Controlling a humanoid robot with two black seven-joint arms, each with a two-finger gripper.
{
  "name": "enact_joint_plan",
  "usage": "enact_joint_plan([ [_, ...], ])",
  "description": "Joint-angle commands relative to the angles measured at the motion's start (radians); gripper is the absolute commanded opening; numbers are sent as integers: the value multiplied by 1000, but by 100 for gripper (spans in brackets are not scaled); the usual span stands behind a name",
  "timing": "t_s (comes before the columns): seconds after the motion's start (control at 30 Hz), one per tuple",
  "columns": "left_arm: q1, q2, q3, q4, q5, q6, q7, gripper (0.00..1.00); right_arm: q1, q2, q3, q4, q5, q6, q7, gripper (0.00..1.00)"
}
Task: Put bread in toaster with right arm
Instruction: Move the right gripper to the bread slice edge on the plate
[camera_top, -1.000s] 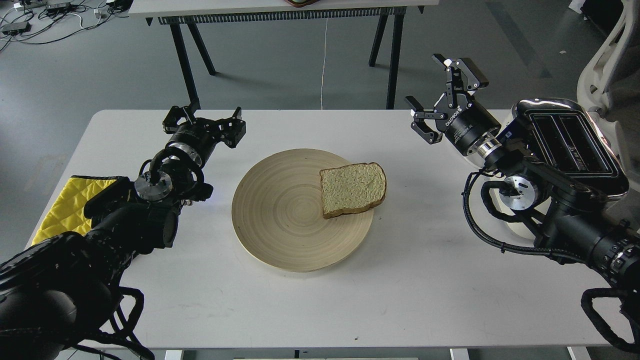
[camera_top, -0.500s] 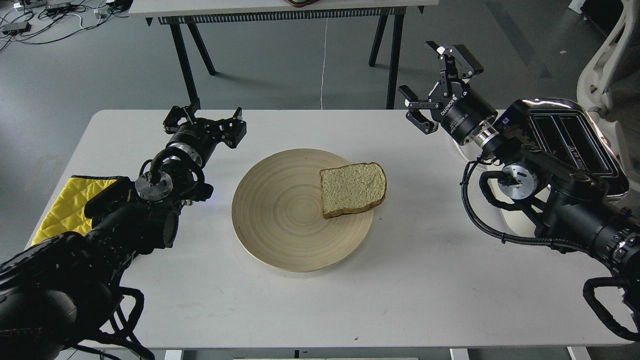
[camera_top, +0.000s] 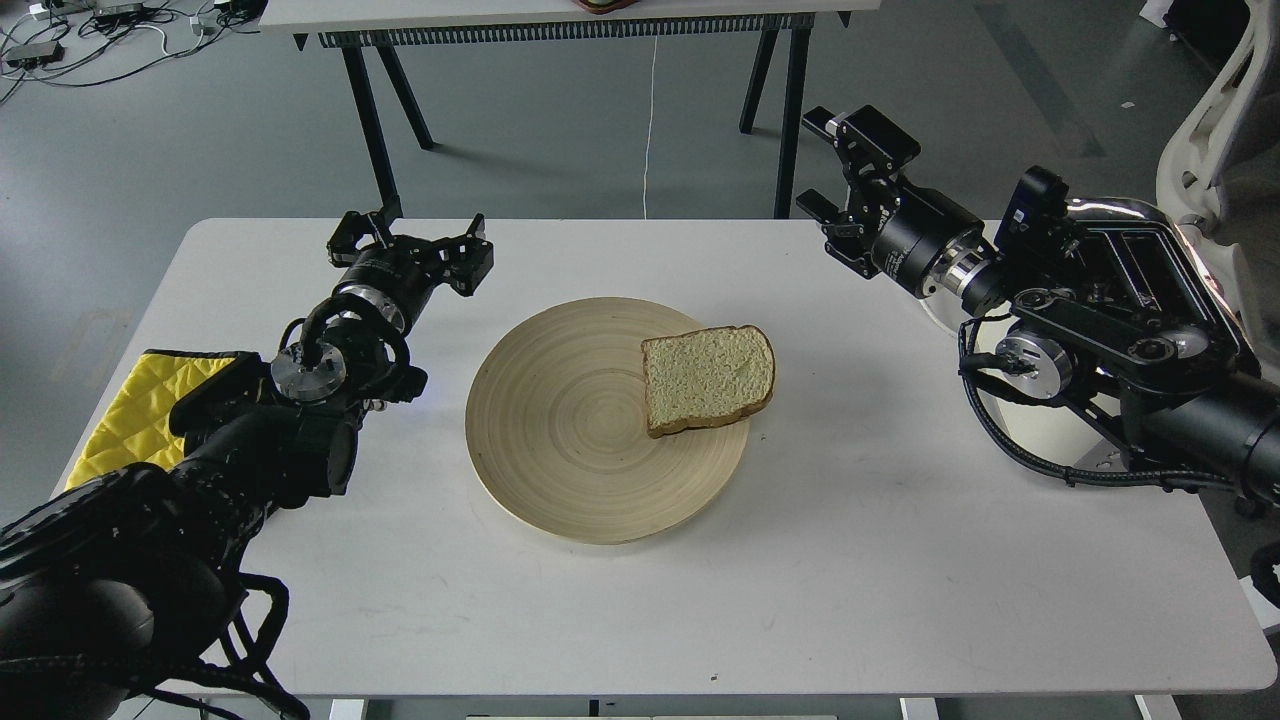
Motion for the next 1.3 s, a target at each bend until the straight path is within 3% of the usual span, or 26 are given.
enact_joint_plan([
  [0.0, 0, 0, 0, 0, 0, 0, 0, 100, -12, 48, -53, -50, -1, -65, 0, 100],
  [0.13, 0, 0, 0, 0, 0, 0, -1, 100, -53, 104, -61, -98, 1, -122, 0, 100],
  [0.37, 0, 0, 0, 0, 1, 0, 0, 100, -102, 143, -73, -95, -2, -156, -61, 100],
  [0.73, 0, 0, 0, 0, 1, 0, 0, 100, -121, 158, -150, -69, 1, -200, -76, 97],
  [1.03, 0, 0, 0, 0, 0, 0, 0, 100, -133, 181, -202, -30, -2, -202, -98, 87],
  [1.27, 0, 0, 0, 0, 0, 0, -1, 100, -140, 180, -207, -6, -2, -202, -96, 69],
])
